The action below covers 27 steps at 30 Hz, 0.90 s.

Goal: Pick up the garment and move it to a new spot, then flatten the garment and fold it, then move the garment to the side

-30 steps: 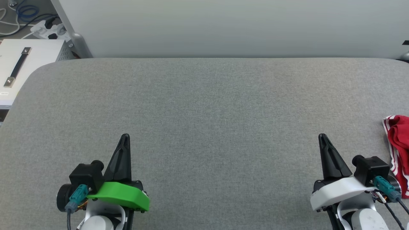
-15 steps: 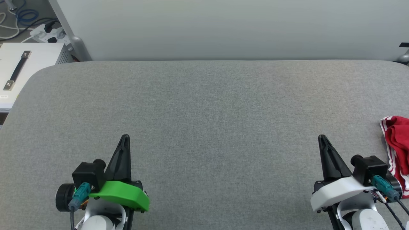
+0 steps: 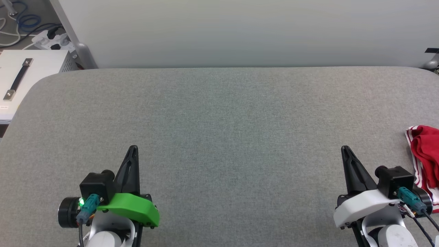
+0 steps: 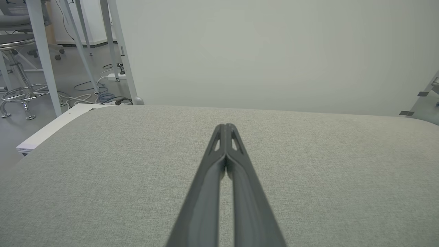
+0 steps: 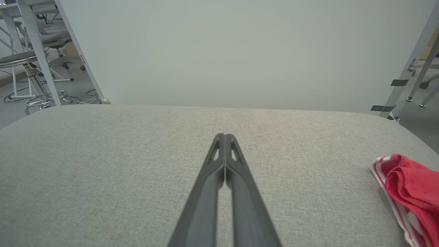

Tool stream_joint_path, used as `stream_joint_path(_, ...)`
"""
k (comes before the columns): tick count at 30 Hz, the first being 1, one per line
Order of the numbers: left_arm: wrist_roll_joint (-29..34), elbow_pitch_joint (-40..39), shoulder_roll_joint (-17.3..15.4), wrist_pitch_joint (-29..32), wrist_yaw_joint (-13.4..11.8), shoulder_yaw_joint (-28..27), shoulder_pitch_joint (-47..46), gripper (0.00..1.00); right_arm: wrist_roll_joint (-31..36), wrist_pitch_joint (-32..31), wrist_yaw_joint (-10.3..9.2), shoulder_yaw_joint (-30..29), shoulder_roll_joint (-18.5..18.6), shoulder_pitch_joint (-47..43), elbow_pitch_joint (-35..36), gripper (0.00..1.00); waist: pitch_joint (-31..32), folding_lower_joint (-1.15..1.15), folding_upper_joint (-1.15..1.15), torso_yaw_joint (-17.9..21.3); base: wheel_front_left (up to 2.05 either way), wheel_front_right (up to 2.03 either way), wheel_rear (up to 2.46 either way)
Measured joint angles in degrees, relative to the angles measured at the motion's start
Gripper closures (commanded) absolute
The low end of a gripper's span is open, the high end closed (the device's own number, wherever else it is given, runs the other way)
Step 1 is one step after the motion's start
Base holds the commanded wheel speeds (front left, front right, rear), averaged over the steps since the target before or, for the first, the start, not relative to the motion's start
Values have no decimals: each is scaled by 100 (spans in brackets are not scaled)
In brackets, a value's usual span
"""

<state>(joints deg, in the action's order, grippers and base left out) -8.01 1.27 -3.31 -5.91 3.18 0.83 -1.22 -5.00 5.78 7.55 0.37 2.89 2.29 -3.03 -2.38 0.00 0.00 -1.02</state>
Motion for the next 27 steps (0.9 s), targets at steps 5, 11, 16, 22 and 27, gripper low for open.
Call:
stream_joint_path(5,64,-5,0,68,-30,-5,0,100,34,-56,0,-2,0,-20,30,100,25,0,0,10,0,0,0)
stream_joint_path(11,169,-19,0,141,-51,-16,1,100,91,-124,0,-5,0,-65,67,100,53,0,0,23,0,0,0)
stream_joint_path(16,248,-25,1,192,-89,-25,1,100,140,-183,0,-9,0,-80,89,100,77,0,0,33,0,0,0)
stream_joint_path(22,347,-35,1,254,-101,-34,2,100,222,-254,0,-14,0,-99,125,100,107,0,0,46,0,0,0)
stream_joint_path(27,400,-46,1,320,-146,-41,3,100,252,-310,0,-16,0,-102,153,100,131,0,0,56,0,0,0)
